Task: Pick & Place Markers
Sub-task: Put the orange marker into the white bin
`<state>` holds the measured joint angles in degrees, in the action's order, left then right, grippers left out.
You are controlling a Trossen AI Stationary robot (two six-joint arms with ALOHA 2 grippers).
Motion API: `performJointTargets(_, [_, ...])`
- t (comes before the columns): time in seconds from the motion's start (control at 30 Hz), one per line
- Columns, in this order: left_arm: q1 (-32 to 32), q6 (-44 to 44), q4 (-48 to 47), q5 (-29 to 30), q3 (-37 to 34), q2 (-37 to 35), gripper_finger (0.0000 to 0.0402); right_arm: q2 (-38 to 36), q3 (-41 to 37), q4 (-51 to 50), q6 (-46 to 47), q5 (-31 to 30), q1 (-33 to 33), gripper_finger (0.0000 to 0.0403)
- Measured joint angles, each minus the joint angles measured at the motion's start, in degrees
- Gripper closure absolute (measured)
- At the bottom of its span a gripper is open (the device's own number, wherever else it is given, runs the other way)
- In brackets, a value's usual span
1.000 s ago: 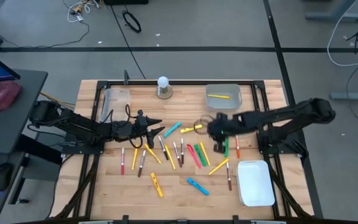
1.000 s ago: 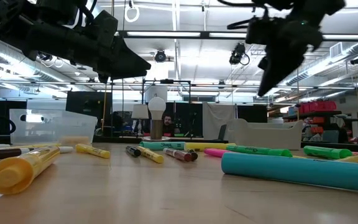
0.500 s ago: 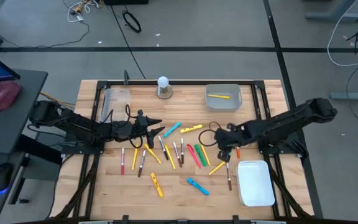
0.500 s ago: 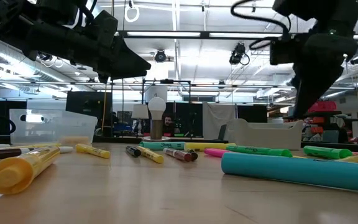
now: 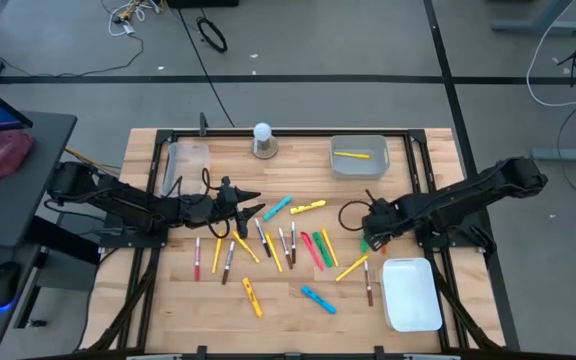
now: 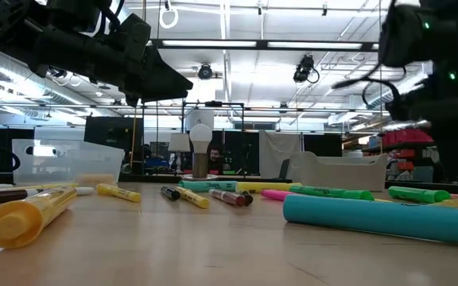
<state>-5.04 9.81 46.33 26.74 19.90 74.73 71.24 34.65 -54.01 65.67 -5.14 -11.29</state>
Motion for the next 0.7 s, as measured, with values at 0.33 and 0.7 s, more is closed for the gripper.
performJointTargets(0.33, [-0.01, 0.03, -0.36, 0.22, 0.00, -0.01, 0.0225, -0.26, -8.48, 11.87, 4.23, 1.94, 0.07, 0.0276])
performJointTargets(0.7, [0.01, 0.05, -0.77, 0.22, 0.00, -0.01, 0.0225, -0.39, -9.35, 11.52, 8.05, -0.57, 0.13, 0.0381])
